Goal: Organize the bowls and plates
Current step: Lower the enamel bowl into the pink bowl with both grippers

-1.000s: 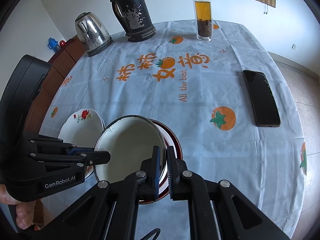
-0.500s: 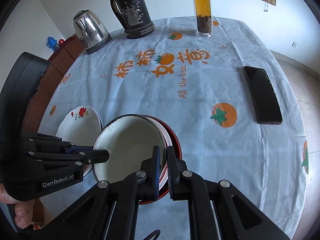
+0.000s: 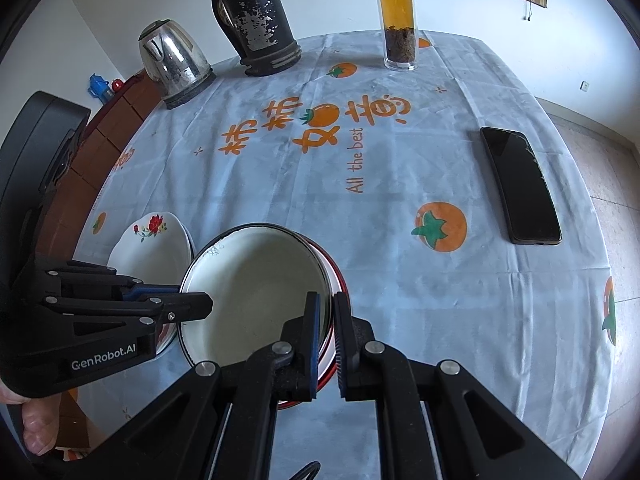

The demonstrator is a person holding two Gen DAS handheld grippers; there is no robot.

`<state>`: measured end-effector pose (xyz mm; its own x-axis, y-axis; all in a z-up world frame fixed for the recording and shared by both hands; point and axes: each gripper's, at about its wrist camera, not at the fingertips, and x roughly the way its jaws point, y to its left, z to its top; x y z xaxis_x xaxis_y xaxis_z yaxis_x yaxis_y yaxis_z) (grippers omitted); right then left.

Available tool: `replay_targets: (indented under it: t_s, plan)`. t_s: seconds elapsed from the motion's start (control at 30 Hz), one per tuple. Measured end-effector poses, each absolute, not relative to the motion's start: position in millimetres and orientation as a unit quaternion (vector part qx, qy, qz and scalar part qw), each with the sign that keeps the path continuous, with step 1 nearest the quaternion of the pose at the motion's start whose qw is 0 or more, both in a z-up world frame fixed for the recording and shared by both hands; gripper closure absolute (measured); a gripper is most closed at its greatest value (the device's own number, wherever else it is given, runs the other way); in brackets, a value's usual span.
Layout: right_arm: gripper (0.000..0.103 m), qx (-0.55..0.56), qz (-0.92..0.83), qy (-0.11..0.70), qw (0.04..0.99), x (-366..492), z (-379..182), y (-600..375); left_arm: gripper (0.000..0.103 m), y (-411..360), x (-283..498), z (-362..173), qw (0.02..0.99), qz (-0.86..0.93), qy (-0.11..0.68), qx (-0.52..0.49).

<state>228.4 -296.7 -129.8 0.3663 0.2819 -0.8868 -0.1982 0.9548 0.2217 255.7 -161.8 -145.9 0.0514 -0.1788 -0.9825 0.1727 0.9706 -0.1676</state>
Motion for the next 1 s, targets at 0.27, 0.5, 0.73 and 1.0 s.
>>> replay_targets:
  t_s: [0.27,0.5,0.73,1.0]
  plan:
    - [0.095,0.035,0.143,0.543,0.827,227.8,-129.0,-298.0,0.096,-164.2,255.6,-146.5,0.728,-0.123,0.675,0.004]
    - [0.095,0.036,0.143,0.543,0.827,227.8,-129.4,-297.4,0.096,-166.5,253.5,-145.9,0.732,-0.121,0.67,0.012]
    - [0.095,0.039,0.142,0.542,0.827,225.9,-129.5,-298.9,0.096,-166.9,253.6,-145.4,0.732,-0.121,0.67,0.012]
    - [0.095,0.04,0.141,0.542,0.828,224.1,-129.9,-300.4,0.095,-166.8,253.4,-145.7,0.732,-0.121,0.67,0.012]
